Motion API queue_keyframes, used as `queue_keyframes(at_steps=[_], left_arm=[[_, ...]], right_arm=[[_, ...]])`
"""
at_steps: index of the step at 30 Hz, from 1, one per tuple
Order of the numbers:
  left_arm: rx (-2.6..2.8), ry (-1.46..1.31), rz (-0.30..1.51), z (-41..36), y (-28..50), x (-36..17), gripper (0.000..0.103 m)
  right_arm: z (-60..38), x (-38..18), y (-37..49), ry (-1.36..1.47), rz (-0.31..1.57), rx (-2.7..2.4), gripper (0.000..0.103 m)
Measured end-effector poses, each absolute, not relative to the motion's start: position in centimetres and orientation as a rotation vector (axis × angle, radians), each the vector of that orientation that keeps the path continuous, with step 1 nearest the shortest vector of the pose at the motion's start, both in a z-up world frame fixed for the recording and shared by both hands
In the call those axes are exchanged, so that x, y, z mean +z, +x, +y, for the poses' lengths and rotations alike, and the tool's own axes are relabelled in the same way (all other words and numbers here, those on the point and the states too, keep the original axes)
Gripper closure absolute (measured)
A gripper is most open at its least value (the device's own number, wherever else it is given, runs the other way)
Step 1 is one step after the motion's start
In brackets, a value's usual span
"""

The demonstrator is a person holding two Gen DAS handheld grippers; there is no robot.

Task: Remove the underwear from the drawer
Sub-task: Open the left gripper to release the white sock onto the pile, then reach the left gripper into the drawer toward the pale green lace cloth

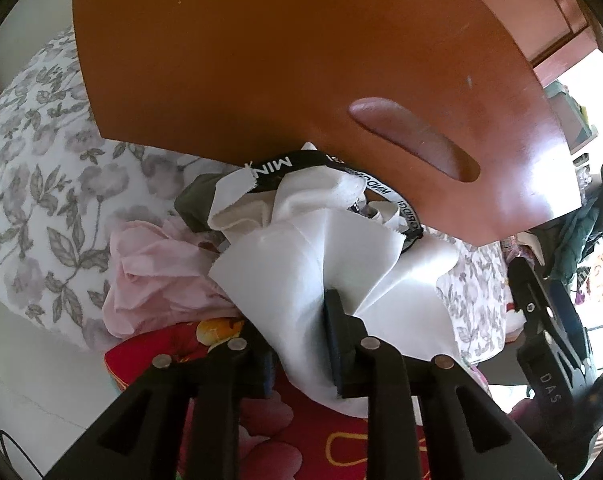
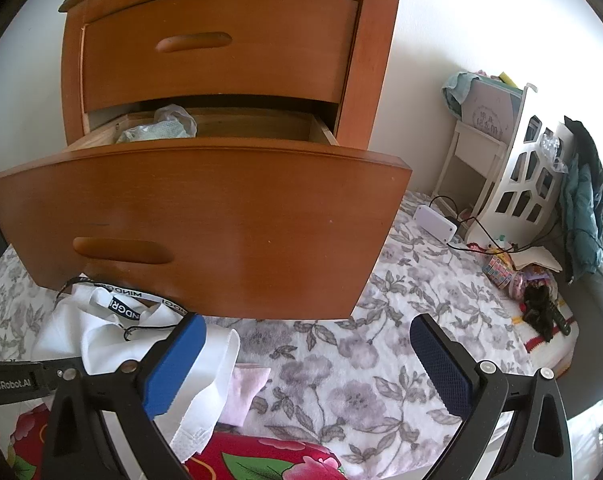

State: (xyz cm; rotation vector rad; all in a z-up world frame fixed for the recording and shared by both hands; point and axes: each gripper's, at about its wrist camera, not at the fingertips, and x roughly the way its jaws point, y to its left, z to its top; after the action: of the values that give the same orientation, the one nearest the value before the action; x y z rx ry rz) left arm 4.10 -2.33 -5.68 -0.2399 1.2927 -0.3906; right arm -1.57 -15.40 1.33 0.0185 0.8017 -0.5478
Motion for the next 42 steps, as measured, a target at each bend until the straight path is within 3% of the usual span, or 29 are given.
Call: queue_keyframes(at_steps=[6, 12, 14, 15, 27, 33, 35, 42], left_arm=[[-0.388, -0.244, 1.306, -2.1, 4.1, -5.5, 0.076], [-0.375, -0.251, 1.283, -1.2, 4.0, -4.0, 0.064], [-0.365, -0.263, 1.272, -0.7, 4.0, -3.5, 0.050], [-0.361, -0.267, 1.266, -0.6, 4.1, -3.2, 0.048], [-0.272, -0.273, 1.185, 1.5, 4.3, -0.8, 0.038], [-0.216, -0.233, 1.132, 1.9, 4.2, -0.1, 0.026], [-0.202, -0.218, 1.112, 1.9, 4.2, -0.1, 0.017], [-0.171, -0.183, 1.028, 2.1, 4.1, 0.6, 0.008]], right_arm=[[-15.4, 1.3, -1.6, 0.019, 0.802, -0.548, 0.000], [-15.4, 1.3, -1.6, 0.019, 0.802, -0.548, 0.000], [-15.4, 1.3, -1.6, 0.019, 0.802, -0.548, 0.000], [-15.4, 1.3, -1.6, 0.019, 0.802, -0.548, 0.000], [-15.4, 1.4, -1.6, 0.018, 0.804, -0.547, 0.000], [-15.3, 1.1, -1.5, 0.013, 0.809, -0.536, 0.000], [-15.1, 1.0, -1.5, 0.004, 0.809, -0.526, 0.000], [-14.7, 1.0, -1.4, -0.014, 0.811, -0.515, 0.000]])
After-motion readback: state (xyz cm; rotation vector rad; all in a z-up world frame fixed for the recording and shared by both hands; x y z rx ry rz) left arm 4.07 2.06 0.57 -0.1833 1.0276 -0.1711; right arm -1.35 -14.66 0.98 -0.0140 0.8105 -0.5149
